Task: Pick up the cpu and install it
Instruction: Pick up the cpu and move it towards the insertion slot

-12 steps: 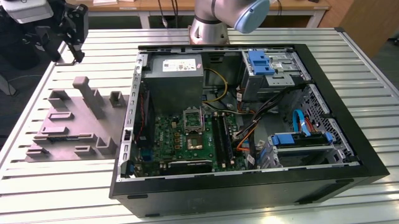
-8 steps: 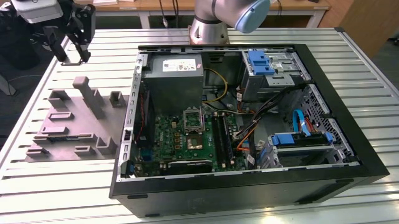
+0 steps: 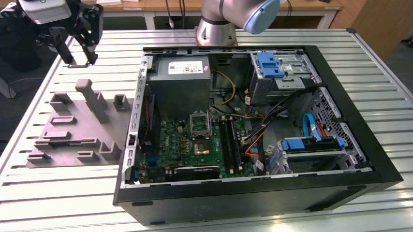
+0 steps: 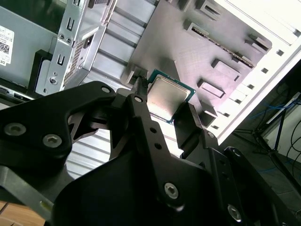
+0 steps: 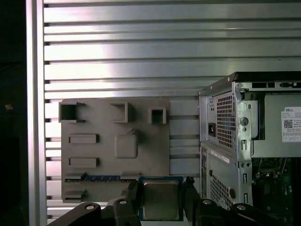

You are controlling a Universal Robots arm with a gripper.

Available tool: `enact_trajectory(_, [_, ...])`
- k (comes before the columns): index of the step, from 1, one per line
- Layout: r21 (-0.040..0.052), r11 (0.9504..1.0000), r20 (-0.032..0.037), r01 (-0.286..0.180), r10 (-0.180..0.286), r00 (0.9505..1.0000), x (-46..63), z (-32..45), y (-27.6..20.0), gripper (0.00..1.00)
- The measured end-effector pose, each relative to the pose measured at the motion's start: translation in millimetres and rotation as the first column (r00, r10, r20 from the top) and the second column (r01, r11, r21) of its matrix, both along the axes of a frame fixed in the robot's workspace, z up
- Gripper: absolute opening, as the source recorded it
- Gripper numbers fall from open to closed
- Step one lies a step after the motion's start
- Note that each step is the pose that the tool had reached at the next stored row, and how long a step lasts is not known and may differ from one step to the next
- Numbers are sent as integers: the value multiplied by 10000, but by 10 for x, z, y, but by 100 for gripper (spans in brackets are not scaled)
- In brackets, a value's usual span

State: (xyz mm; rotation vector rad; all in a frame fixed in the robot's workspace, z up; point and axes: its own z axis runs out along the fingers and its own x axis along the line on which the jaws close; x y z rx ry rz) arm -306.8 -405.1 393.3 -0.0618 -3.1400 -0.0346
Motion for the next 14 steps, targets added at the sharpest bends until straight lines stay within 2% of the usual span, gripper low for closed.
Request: enact_trajectory(14, [0, 10000, 0, 0, 0, 10000, 64, 0, 0, 47])
